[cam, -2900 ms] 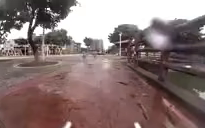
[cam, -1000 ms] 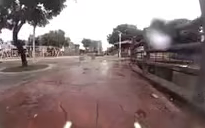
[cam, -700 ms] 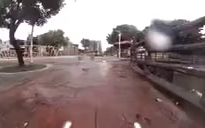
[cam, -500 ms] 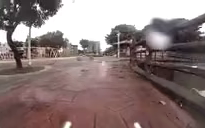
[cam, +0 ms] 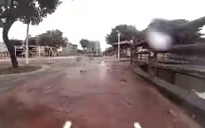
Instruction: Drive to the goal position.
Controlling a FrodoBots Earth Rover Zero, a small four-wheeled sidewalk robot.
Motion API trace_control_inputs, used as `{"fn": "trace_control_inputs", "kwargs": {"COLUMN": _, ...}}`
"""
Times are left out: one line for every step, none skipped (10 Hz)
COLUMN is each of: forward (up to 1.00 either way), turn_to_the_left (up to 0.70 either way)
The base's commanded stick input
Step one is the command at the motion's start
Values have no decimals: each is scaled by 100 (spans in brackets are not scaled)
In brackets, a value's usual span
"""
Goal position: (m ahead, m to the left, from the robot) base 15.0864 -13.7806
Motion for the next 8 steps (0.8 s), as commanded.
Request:
{"fn": "trace_control_inputs", "kwargs": {"forward": 50, "turn_to_the_left": 0}}
{"fn": "trace_control_inputs", "kwargs": {"forward": 50, "turn_to_the_left": 0}}
{"fn": "trace_control_inputs", "kwargs": {"forward": 50, "turn_to_the_left": 0}}
{"fn": "trace_control_inputs", "kwargs": {"forward": 50, "turn_to_the_left": 0}}
{"fn": "trace_control_inputs", "kwargs": {"forward": 50, "turn_to_the_left": 0}}
{"fn": "trace_control_inputs", "kwargs": {"forward": 50, "turn_to_the_left": 0}}
{"fn": "trace_control_inputs", "kwargs": {"forward": 50, "turn_to_the_left": 0}}
{"fn": "trace_control_inputs", "kwargs": {"forward": 50, "turn_to_the_left": 0}}
